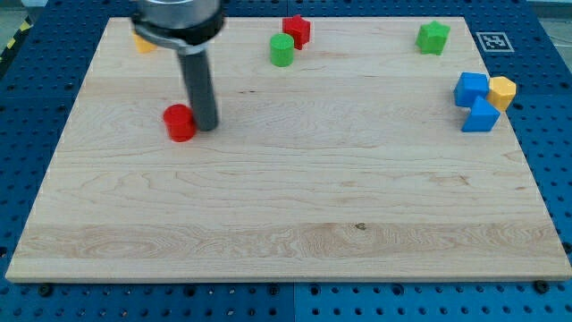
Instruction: Move arm towards right
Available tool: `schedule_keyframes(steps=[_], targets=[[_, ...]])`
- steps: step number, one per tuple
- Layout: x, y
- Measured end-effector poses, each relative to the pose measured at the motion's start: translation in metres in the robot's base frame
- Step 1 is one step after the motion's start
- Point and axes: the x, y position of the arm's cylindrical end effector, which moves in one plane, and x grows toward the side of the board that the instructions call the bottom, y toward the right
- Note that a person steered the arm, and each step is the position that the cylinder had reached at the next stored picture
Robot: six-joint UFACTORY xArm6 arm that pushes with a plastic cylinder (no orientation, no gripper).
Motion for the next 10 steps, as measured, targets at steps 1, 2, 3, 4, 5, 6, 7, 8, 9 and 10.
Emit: schedule_keyframes(steps=[1,2,3,4,5,6,7,8,9,10], targets=[[0.000,-0.038],[-0.005,-0.036],[-0.017,-0.005],[-0.017,0.038],[-0.017,0.044],[-0.015,0.091],[0.000,0.190],[0.000,0.201],[0.035,0.219],[0.099,0.280]])
